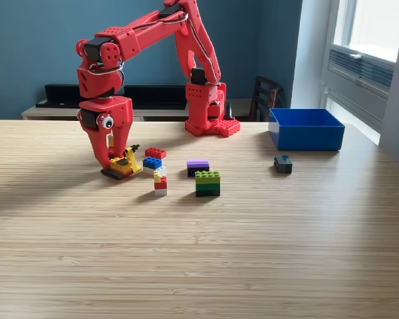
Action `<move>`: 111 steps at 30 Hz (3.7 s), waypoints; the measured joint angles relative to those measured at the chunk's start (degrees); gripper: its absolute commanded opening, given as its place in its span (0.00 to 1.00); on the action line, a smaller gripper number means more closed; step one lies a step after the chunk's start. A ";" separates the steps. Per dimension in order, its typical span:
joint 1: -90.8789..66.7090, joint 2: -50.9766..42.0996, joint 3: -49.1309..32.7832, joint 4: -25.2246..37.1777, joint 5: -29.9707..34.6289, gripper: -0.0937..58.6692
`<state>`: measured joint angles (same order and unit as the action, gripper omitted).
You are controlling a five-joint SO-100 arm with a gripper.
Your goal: Grasp a lego block and put it in the bin.
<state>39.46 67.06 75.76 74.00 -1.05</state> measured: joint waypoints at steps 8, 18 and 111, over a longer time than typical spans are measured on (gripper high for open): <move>-4.92 3.69 -10.20 9.93 1.14 0.00; -26.81 25.05 2.55 15.47 1.41 0.00; -29.27 38.23 21.97 4.48 -6.33 0.00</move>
<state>10.20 105.29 97.73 78.49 -7.38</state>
